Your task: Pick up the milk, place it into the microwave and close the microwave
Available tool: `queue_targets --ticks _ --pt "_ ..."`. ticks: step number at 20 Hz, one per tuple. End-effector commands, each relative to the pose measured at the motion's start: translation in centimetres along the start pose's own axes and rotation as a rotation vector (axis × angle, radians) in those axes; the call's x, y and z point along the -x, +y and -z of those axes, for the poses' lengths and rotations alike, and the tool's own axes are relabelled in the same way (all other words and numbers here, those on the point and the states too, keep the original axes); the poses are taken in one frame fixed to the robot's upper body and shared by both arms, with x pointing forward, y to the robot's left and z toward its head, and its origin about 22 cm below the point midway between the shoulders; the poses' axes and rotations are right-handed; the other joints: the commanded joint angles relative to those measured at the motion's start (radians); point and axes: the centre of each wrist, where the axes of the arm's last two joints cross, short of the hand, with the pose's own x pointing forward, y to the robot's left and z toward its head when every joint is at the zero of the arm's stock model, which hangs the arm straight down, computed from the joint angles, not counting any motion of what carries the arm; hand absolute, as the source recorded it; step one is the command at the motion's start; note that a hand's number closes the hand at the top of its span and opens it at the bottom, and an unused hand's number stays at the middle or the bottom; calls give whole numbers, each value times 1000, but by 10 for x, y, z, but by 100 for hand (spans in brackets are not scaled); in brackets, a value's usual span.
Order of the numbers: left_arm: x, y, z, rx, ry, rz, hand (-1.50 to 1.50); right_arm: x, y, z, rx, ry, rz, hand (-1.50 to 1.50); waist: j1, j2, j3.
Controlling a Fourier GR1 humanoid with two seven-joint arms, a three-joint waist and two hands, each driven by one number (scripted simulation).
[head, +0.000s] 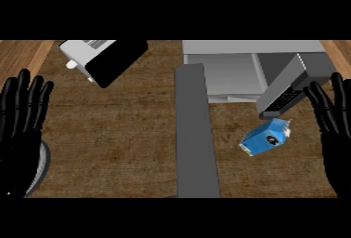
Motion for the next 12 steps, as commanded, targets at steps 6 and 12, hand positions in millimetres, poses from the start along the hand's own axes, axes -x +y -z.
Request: queue_targets --ticks 6,12 --pt "25 0 14 -6 27 -69 -150 -7 5 44 476 59 26 -150 22 5 -7" --pt "28 26 -28 -84 157 -136 -150 -29 12 69 427 198 36 -150 27 -2 -6"
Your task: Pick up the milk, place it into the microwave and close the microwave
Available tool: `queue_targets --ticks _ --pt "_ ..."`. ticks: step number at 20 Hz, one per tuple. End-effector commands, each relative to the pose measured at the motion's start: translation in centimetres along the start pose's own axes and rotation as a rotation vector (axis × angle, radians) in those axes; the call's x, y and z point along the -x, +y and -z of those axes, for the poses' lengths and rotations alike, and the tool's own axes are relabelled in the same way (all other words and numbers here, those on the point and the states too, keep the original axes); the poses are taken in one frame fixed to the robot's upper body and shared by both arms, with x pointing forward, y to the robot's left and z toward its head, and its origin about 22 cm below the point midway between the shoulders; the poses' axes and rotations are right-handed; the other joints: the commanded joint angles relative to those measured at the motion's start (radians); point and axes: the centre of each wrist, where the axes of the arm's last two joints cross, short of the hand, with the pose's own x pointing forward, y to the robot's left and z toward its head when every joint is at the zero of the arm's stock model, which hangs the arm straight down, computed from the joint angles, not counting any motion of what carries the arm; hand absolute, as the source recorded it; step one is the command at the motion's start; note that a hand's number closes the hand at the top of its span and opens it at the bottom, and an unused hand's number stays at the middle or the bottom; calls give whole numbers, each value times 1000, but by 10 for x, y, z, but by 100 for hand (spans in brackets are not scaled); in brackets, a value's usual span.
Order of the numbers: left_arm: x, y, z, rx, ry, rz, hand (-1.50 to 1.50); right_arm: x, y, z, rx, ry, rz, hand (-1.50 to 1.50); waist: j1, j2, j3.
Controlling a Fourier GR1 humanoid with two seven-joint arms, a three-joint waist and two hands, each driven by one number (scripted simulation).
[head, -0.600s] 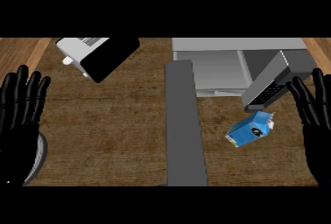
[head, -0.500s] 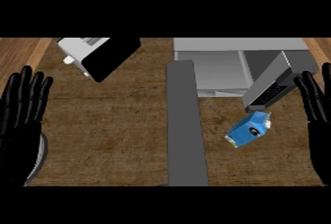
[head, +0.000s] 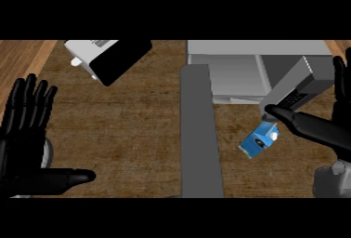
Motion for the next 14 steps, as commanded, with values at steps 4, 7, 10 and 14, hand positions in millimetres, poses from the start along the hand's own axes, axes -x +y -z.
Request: queue_targets --ticks 4,7,10,14 --pt "-20 40 -20 -14 27 0 -150 -32 11 -2 76 59 -9 -150 -1 -4 0" --pt "-15 45 -41 -3 35 -31 -150 -7 16 -18 119 64 -55 -150 0 -2 1" --pt "-28 30 -46 -25 37 -30 -150 -20 1 -10 140 101 -100 -150 -2 -2 1" --pt "-35 62 -52 0 23 -13 -150 8 6 -13 163 144 -84 -150 0 -1 1"
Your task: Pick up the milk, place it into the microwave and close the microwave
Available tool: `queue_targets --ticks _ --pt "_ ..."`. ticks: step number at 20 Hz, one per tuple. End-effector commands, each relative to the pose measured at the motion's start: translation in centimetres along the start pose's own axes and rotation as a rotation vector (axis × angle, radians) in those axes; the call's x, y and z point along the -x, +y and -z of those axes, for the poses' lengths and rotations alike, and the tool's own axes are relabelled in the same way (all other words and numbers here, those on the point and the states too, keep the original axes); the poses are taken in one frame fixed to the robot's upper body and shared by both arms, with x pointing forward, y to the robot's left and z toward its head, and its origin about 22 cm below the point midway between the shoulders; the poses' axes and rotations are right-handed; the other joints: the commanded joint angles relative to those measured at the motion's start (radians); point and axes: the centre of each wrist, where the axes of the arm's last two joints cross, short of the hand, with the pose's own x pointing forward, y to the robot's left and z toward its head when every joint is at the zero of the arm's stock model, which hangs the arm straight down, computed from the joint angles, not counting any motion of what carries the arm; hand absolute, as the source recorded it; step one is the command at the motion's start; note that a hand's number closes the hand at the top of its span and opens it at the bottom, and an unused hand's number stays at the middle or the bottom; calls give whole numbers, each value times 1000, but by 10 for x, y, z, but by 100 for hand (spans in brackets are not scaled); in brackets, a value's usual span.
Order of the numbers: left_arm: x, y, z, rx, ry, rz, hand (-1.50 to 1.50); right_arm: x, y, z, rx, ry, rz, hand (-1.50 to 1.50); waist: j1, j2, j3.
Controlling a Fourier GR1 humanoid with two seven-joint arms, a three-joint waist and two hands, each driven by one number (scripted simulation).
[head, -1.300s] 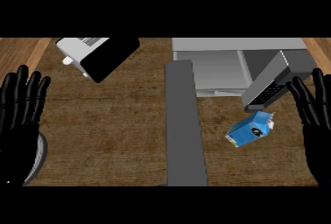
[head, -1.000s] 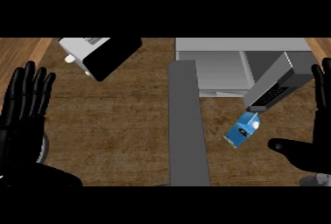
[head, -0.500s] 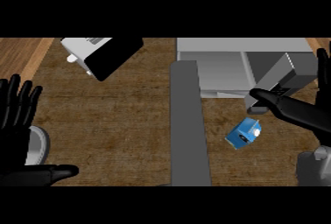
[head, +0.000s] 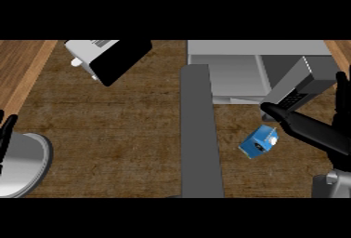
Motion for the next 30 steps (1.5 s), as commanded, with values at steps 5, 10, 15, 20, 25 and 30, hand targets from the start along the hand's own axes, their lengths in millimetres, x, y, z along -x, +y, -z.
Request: queue_targets --ticks 5,10,15,20,25,30 --pt "-14 11 -4 8 9 -11 -150 41 1 1 26 60 -11 -150 -1 2 1" --pt "-20 8 -21 10 1 7 -150 57 -1 -18 60 102 1 -150 -2 1 1" --pt "-22 24 -45 18 19 -1 -150 101 -12 -10 111 139 -33 -150 6 1 1" --pt "-22 24 -27 11 5 -3 -150 122 -48 -32 137 161 -46 -150 -7 1 1" --pt "-25 31 -35 13 26 -13 -150 160 -44 -33 161 224 -98 -150 -3 1 1" --pt "-29 43 -50 11 4 -16 -150 194 -62 -51 150 214 -81 -150 0 1 1"
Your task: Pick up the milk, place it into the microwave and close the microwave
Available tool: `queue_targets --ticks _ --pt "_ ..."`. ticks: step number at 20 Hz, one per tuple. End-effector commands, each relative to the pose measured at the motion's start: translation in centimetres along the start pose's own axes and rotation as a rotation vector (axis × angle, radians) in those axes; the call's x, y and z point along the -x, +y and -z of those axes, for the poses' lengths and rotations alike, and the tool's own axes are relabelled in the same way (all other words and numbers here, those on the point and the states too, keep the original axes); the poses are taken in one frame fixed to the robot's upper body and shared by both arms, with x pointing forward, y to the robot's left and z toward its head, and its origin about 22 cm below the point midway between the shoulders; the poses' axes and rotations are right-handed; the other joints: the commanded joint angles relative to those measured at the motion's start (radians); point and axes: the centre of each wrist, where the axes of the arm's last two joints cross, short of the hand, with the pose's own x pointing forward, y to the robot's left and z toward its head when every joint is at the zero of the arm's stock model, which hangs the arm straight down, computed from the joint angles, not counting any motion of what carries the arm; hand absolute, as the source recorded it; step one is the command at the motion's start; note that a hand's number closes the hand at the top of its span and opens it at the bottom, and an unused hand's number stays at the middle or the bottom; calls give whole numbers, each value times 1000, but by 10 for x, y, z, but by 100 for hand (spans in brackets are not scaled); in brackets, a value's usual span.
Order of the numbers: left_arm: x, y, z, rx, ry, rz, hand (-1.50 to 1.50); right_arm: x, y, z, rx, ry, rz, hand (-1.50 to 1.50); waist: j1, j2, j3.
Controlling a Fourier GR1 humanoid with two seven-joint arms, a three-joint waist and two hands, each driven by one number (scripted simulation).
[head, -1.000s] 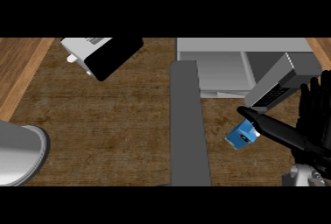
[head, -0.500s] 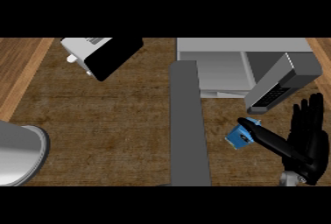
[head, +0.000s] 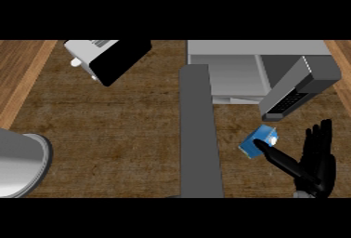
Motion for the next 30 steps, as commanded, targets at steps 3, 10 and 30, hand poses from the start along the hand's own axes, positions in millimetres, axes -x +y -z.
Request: queue_targets --ticks 3,10,30 --pt "17 8 7 -18 -26 15 -150 35 -23 6 -20 26 24 -150 -4 1 0" --pt "8 12 -7 -7 1 -7 -150 67 -8 -22 -35 21 -5 -150 -1 0 0" --pt "-2 3 -25 25 -1 6 -150 128 4 30 -156 -63 -14 150 6 1 0"
